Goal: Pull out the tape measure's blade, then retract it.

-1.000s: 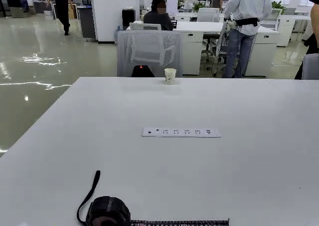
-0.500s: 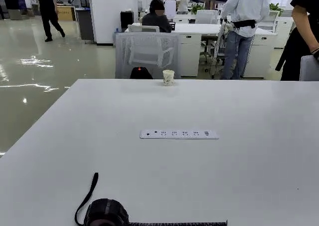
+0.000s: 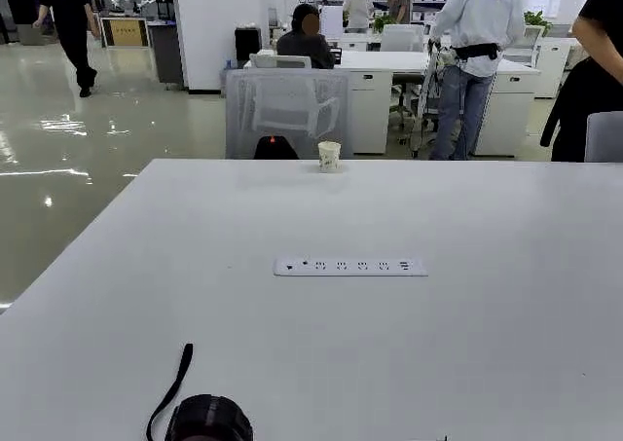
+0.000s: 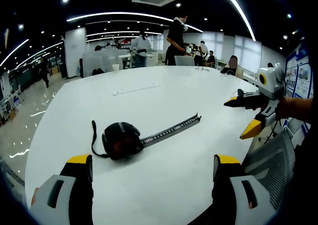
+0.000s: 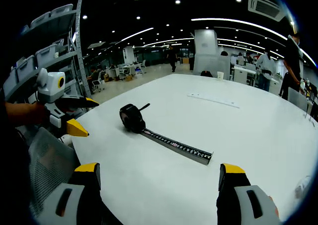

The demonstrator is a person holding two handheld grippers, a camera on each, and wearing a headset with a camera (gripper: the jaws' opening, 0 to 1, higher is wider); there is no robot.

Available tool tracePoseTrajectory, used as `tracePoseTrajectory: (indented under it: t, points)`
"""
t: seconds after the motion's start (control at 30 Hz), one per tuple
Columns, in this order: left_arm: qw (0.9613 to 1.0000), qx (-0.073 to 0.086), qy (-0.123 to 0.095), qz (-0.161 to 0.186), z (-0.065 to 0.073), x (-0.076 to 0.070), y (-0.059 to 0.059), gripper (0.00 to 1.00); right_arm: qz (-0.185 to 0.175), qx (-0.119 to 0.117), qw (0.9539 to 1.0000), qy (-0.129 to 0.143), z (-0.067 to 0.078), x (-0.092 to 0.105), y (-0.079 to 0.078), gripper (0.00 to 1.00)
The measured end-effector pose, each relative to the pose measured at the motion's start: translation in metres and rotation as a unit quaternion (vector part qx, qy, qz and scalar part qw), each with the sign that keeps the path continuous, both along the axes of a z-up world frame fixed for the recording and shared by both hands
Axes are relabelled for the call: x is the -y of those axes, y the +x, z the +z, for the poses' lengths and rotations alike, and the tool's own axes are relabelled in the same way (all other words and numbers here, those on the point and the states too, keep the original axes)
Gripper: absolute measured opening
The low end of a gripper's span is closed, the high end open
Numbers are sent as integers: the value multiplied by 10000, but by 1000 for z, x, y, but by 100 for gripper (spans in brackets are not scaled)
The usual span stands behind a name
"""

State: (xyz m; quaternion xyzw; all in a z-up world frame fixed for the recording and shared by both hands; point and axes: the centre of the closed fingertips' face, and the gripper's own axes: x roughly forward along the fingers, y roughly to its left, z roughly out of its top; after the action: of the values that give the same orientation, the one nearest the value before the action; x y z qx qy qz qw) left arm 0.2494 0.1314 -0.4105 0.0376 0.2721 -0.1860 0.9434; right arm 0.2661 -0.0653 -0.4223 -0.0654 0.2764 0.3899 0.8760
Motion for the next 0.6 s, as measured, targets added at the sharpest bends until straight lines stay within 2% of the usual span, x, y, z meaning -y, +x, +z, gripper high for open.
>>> tracePoseTrajectory:
  t: [0.6]
  points:
    - [10000,11,65,58,0,1,1,99,10,-23,10000,-23,-3,-1,-5,99]
